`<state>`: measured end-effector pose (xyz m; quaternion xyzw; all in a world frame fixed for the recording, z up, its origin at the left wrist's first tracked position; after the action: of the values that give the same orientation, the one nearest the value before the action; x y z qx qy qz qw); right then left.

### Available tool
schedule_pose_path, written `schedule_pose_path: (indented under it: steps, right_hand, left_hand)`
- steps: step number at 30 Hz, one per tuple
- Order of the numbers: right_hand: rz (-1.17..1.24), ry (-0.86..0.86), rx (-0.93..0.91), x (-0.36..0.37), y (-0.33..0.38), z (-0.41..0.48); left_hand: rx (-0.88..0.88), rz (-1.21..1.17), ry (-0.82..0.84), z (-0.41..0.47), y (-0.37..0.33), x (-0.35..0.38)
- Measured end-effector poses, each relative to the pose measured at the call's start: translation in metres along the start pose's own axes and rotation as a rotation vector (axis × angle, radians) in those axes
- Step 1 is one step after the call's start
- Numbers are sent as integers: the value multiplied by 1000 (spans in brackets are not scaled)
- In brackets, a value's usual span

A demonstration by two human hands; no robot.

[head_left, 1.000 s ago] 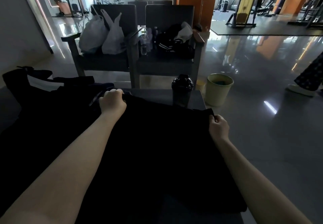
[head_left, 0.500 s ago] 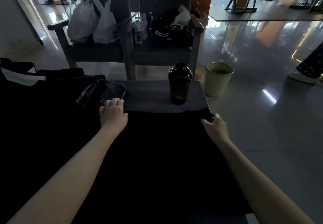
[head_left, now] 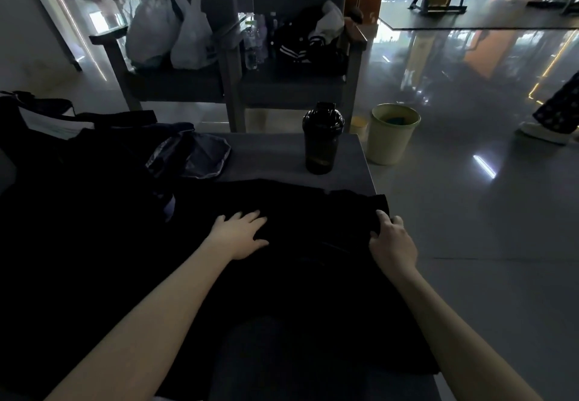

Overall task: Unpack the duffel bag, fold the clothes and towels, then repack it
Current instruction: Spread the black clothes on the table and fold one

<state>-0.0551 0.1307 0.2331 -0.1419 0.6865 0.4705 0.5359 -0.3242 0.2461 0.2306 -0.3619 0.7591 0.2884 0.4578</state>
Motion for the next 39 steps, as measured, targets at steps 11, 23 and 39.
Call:
schedule_pose_path:
  steps: [11,23,39]
  right_hand:
    - [-146,23,34,7,-10,31]
    - [-164,313,-177,-4,-15,-82]
    - [-354,342,-180,-14,-23,-108]
  left_hand:
    - [-62,-6,-638,-24,-15,-48]
    - [221,-321,-367,-80,-57,-5]
    - [118,-560,-341,-127,-97,-20]
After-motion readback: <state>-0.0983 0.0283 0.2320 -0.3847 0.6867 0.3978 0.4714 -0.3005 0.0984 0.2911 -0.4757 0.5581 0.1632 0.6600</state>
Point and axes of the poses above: each hand's wrist, its own z-axis towards the middle knuckle, its own x-axis out of the palm, y = z × x, the point moved 7 cm from there along z, towards the middle knuckle, and after that the axes turned 3 degrees about z, right-handed, at the moved point
